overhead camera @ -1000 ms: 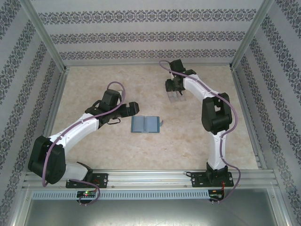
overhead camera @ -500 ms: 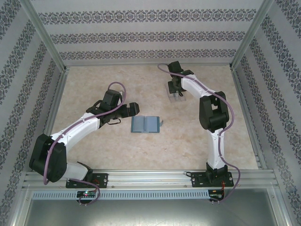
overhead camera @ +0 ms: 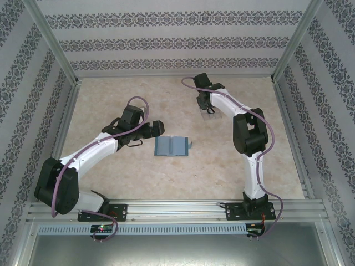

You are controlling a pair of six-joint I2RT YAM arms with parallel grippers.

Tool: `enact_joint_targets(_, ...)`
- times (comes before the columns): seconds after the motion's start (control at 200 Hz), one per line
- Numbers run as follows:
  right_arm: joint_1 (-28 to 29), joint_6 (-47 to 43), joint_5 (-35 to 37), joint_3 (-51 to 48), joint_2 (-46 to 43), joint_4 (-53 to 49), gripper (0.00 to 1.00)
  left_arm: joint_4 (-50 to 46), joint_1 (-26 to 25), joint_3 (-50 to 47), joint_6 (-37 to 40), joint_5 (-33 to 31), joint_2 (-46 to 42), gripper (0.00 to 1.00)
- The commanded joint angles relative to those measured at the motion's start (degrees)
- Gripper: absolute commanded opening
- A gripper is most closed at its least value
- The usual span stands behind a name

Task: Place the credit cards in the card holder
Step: Pick up the credit card from the storage box.

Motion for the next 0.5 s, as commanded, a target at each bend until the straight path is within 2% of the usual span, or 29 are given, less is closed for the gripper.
enact_joint_targets(0.0,0.4,-0.7,3.4,1.1,-1.7,-1.3,0.35,1.6,-0.8,-1.1,0.5,0.2,-0.2,0.99)
enact_joint_targets(0.495,1.2,-1.9,6.6,0.3,-3.3,-0.4,0.33,1.8,-0.8,-1.8,0.3,0.3,-0.9,0.99)
